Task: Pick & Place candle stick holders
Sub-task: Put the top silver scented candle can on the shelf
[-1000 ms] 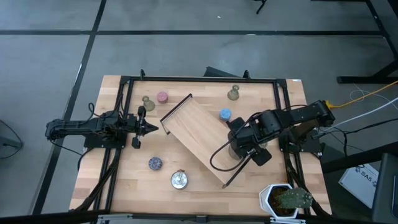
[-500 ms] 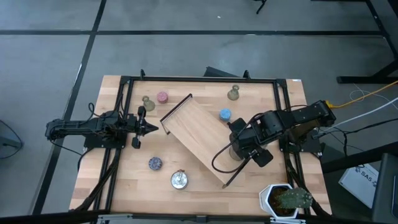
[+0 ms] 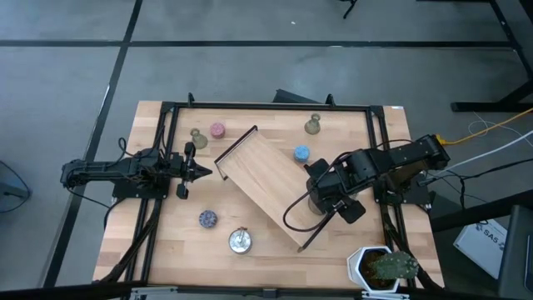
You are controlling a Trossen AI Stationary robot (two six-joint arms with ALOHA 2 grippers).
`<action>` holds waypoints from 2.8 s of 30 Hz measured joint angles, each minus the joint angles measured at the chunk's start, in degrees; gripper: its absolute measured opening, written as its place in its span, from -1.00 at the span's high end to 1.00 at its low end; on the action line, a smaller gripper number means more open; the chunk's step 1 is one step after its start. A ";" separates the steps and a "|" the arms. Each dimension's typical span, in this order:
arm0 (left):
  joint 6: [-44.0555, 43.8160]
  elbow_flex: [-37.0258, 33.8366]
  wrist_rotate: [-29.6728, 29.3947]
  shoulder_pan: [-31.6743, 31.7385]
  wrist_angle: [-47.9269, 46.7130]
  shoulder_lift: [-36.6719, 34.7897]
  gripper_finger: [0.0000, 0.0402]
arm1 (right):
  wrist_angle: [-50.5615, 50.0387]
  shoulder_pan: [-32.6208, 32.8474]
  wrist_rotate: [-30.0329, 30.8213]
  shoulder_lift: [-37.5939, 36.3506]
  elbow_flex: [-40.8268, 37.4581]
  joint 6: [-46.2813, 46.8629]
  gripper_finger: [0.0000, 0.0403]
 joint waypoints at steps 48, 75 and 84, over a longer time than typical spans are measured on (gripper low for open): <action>0.00 0.00 0.00 -0.02 0.00 0.00 0.98 | 0.00 0.81 2.86 -3.86 -4.28 -1.20 -0.82; 0.00 0.00 0.00 -0.02 0.00 0.00 0.98 | 0.35 1.90 2.10 -3.53 -4.28 -1.55 -0.84; 0.00 0.01 0.00 -0.01 0.01 0.01 0.98 | 1.21 1.90 2.03 -3.53 -4.28 -1.96 -0.84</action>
